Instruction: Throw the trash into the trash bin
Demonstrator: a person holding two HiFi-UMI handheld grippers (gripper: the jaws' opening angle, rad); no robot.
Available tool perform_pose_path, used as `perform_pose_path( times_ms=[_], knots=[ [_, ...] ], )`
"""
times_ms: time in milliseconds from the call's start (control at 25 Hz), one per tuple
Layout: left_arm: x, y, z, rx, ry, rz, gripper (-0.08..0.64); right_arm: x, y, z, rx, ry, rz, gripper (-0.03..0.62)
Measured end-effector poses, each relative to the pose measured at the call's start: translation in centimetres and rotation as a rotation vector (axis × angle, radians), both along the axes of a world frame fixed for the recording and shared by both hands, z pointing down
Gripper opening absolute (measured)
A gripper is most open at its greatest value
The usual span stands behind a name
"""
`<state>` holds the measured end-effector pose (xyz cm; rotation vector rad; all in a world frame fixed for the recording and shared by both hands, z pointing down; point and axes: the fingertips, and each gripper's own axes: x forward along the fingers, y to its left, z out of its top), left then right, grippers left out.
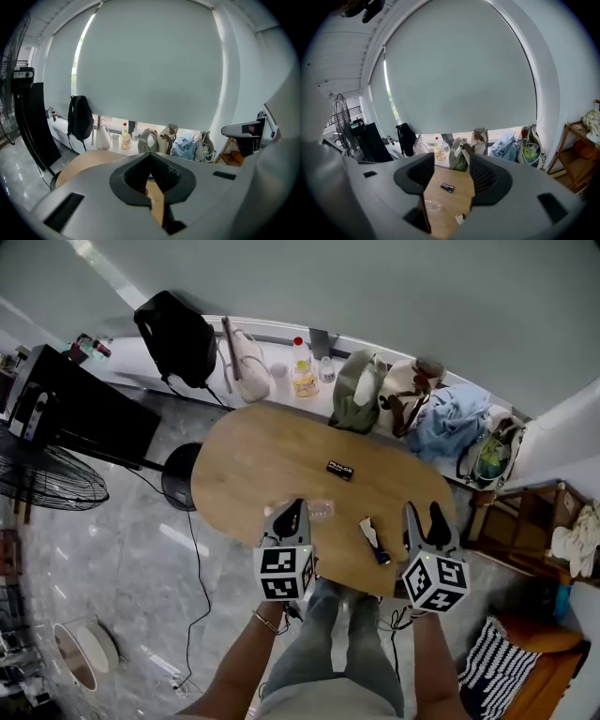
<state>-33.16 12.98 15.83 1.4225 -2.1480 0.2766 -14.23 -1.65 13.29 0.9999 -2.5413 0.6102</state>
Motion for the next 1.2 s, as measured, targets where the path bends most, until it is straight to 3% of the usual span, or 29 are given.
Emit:
perform_pose_path(
  times_ms=[640, 960, 1200],
  knots=[
    [5.0, 6.1, 23.2, -0.167, 0.12, -0.069, 0.012, 4.6, 6.6, 22.8, -0.176, 0.21, -0.162, 0.245],
    [8.0, 8.8, 28.2, -0.206, 0.137, -0.068, 0.012, 5.7, 9.3, 29.2, -0.179, 0.307, -0.298, 0.247],
    [7.8, 10.2, 29.4, -0.241, 0.13, -0.048, 0.012, 5.2, 9.7, 32.6, -0.175, 0.364, -0.359, 0.249]
  ],
)
